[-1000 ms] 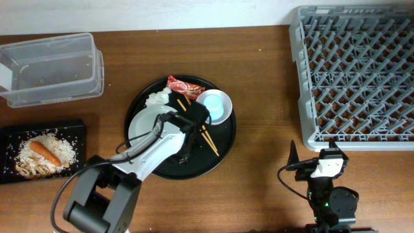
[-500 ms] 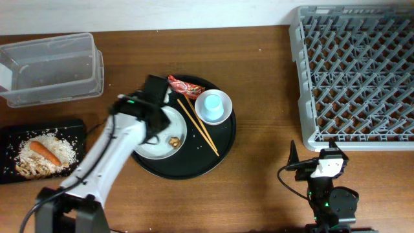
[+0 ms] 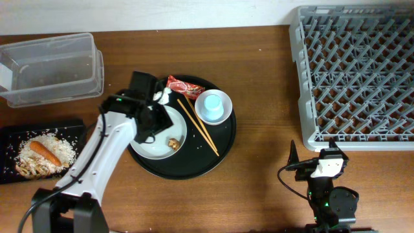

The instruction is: Sort waste into correct bins and load items into the dishwasher rack

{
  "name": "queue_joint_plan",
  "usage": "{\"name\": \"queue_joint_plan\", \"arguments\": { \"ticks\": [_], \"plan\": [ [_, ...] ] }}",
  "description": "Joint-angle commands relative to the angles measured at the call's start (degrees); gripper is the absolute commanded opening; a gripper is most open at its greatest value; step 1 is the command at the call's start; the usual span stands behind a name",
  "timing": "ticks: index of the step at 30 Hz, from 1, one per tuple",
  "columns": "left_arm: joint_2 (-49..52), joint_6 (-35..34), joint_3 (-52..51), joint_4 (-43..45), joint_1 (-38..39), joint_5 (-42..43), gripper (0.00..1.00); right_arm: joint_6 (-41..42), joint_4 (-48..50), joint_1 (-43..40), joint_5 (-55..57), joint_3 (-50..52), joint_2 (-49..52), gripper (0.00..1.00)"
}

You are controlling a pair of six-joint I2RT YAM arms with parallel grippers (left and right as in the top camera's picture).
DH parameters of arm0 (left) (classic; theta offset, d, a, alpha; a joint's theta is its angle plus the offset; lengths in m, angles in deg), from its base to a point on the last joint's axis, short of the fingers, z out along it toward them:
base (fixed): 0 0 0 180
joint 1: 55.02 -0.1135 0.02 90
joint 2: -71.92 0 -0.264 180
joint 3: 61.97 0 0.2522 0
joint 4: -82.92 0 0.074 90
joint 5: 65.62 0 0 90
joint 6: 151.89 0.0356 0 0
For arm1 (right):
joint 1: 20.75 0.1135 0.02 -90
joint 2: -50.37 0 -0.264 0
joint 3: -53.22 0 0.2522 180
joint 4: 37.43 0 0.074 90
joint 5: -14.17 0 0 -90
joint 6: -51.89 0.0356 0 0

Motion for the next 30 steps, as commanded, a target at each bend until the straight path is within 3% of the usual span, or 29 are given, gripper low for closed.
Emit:
{"name": "queue_joint_plan", "arguments": {
  "ticks": [1, 10, 30],
  "plan": [
    [4.44, -3.61, 0.02, -0.22, 3.15, 3.34, 0.65, 0.39, -0.31, 0.35, 0.50, 0.37, -0.37, 0.98],
    [13.00, -9.84, 0.02, 1.38, 5.70, 3.10, 0.65, 0.37, -0.31, 0.35, 0.50, 0.37, -0.37, 0.98],
    [16.59, -14.97, 0.02, 2.80, 5.70, -1.60, 0.65, 0.37, -0.31, 0.35, 0.50, 0.37, -0.37, 0.98]
  ]
}}
